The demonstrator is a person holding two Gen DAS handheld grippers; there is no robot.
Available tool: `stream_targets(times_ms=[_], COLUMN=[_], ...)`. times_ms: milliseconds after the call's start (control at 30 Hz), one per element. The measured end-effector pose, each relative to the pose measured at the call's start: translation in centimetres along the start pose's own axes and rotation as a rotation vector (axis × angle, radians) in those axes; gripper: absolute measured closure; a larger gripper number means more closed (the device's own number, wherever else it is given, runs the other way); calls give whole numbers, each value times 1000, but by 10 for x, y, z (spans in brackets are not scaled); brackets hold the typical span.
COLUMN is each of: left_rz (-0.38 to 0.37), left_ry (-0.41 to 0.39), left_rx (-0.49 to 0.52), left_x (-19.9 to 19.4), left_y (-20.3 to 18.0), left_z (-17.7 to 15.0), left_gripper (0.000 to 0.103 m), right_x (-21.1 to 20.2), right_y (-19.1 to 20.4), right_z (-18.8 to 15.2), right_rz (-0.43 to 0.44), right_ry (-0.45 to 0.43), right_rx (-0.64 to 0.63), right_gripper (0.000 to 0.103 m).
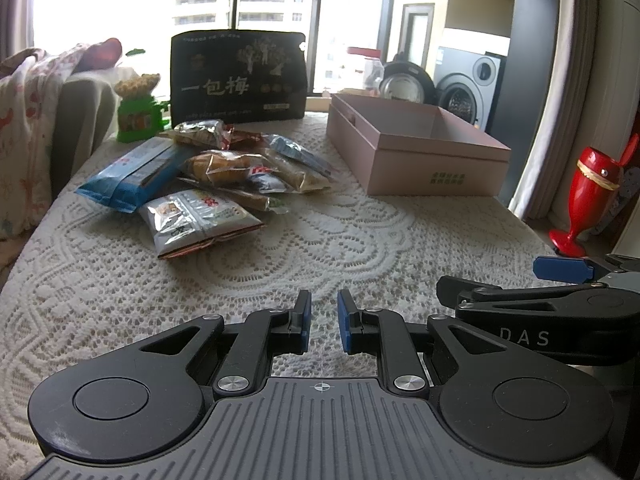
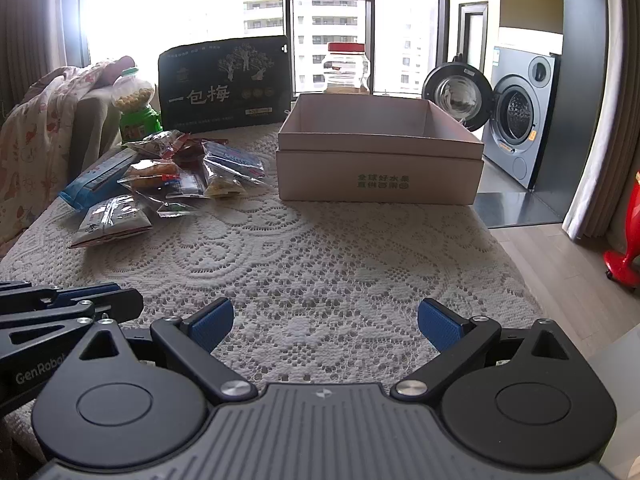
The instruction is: Organize snacks
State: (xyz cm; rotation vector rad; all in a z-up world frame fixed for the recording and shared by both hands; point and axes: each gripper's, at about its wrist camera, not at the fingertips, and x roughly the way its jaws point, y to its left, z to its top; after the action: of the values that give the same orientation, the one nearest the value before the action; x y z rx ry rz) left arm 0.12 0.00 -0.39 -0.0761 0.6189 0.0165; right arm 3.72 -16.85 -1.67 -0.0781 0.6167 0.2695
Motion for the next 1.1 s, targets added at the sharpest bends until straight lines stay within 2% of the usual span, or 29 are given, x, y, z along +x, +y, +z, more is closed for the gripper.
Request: stream_targets(times_ms=[233, 333, 467, 533, 633, 700, 767, 867, 967, 1100], left_rz=[-3, -13, -64, -50, 49, 13, -37, -92, -144, -107], left_ry=[1, 2, -5, 31, 111, 125, 92, 60, 42, 15], left_rx=[-4, -13, -39, -53, -145, -231, -319, -386, -391, -337], left_x=[0, 2, 11, 17, 25, 27, 26, 22, 16, 11], left_y=[1, 6, 30, 45, 73, 100, 130, 158, 168, 173], left_z=[-1, 2, 15, 23, 41, 49, 55, 61, 64, 64], left_gripper=[84, 84, 84, 84, 85, 85, 84, 84, 84, 84], right_x=[2, 3, 12, 21, 32, 36, 39, 47, 58, 80], right_y=[-1, 0, 3, 3, 5, 12, 27, 53, 74, 94], right_z=[0, 2, 10, 16, 28, 39, 50, 66, 83, 109], right_rz=[0, -1, 12, 56, 182, 234, 282, 279, 268, 352], right_ry=[2, -26, -37, -14, 29, 38, 37, 25, -15, -14], right_rx=[-3, -40, -101, -96, -76, -81, -129, -231, -272, -260], right_gripper=[4, 4, 4, 4, 4, 4, 4, 4, 4, 4])
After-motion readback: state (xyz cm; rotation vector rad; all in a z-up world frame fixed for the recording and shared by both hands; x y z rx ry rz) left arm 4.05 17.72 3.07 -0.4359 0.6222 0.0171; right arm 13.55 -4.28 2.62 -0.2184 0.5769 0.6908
